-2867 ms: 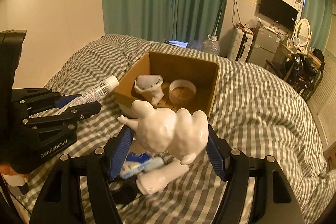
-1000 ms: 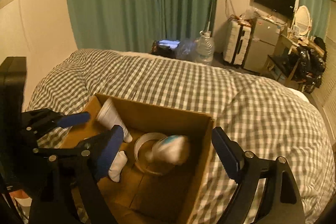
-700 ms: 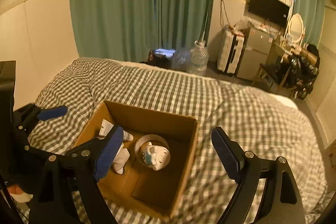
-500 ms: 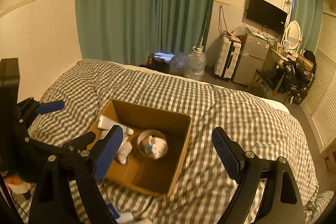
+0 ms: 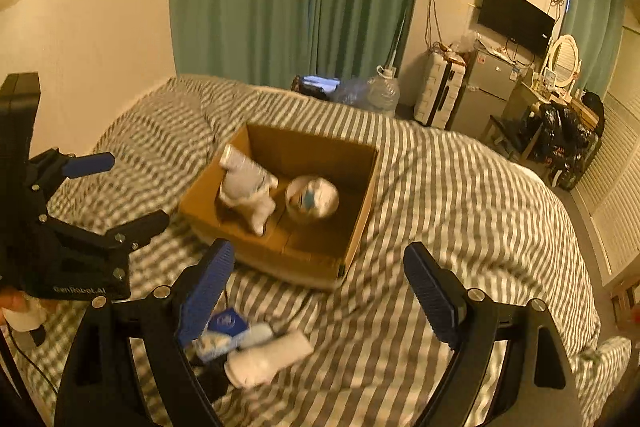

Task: Organize objects
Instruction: 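Move the left gripper to the blue Vinda tissue pack and grasp it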

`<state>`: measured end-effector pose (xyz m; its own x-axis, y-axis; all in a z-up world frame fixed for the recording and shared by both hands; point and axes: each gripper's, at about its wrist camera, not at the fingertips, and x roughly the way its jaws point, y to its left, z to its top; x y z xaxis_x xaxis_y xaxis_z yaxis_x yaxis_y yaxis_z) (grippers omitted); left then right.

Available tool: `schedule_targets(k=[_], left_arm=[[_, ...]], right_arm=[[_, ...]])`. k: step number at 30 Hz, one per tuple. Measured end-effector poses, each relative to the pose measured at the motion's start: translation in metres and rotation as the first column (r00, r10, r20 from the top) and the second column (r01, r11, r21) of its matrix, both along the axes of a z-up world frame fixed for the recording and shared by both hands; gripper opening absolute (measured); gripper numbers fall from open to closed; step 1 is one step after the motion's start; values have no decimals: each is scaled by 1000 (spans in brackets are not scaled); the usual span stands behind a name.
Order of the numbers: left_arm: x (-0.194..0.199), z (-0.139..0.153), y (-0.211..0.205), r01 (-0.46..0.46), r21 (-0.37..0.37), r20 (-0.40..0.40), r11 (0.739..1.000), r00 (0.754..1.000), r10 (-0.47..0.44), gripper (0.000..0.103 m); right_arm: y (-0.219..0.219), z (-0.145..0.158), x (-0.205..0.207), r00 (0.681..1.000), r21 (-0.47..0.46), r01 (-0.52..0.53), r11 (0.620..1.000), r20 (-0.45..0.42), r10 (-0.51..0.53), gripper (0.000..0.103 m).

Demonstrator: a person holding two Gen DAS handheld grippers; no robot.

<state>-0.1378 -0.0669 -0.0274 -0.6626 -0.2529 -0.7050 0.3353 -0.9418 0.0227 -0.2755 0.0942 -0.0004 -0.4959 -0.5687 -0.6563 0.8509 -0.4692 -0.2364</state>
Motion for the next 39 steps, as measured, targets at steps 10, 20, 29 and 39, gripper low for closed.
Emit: schedule_targets(k=[10, 20, 29, 39], left_arm=[[4, -64, 24, 27, 57, 104, 998, 994, -33, 101], [-7, -110, 38, 78, 129, 192, 989, 976, -102, 101], [-23, -142, 50, 120, 195, 251, 973, 953, -167, 101], [-28, -147, 56, 195, 306, 213, 932, 940, -266, 55]], right_arm=[[4, -84, -8, 986, 114, 79, 990, 138, -94, 87], [21, -124, -24, 973, 186, 127, 974, 166, -159, 87], [18, -132, -28, 973, 196, 127, 972, 165, -161, 87], [18, -132, -27, 974, 194, 128, 973, 158, -160, 87]])
